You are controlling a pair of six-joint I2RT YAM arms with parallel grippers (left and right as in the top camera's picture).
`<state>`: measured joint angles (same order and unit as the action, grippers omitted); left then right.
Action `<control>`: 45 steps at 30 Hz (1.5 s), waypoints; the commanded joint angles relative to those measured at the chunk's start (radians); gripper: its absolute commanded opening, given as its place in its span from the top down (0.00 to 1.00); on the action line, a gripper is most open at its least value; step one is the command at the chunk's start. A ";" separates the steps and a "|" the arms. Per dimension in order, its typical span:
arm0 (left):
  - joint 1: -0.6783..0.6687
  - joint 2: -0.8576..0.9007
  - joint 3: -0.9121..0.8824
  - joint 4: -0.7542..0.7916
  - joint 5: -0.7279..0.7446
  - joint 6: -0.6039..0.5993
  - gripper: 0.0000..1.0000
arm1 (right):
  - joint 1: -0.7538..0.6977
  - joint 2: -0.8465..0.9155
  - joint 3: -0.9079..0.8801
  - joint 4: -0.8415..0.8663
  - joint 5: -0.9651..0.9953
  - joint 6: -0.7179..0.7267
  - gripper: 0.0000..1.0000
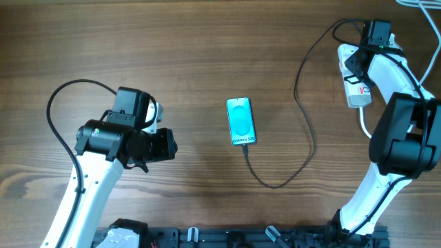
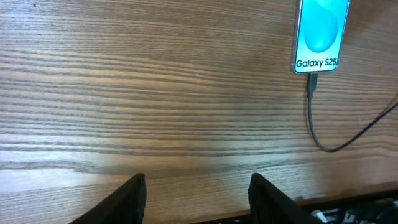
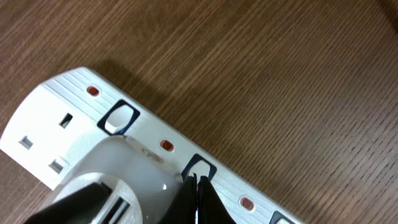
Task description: Plug charger to phone and switch on socket
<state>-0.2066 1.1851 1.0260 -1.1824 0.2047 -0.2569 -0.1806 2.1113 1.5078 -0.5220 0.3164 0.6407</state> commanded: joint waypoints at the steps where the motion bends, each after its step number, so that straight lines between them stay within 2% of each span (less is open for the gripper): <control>1: 0.000 -0.016 0.004 -0.001 -0.016 -0.013 0.47 | 0.003 -0.015 0.032 0.020 -0.004 -0.009 0.95; 16: 0.000 -0.016 0.004 -0.016 -0.016 -0.020 0.48 | 0.011 0.057 0.021 0.025 -0.060 -0.013 0.95; 34: 0.000 -0.016 0.004 -0.034 -0.016 -0.020 0.48 | 0.066 0.058 -0.043 0.033 -0.131 -0.034 0.95; 38: 0.000 -0.016 0.004 -0.034 -0.016 -0.020 0.48 | 0.050 0.012 0.000 -0.025 -0.031 -0.036 0.95; 45: 0.000 -0.016 0.004 -0.034 -0.016 -0.020 0.48 | 0.014 -0.057 0.000 -0.005 0.046 -0.035 0.95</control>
<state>-0.2066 1.1851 1.0260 -1.2152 0.2047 -0.2680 -0.1627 2.0949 1.5002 -0.5411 0.3309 0.6224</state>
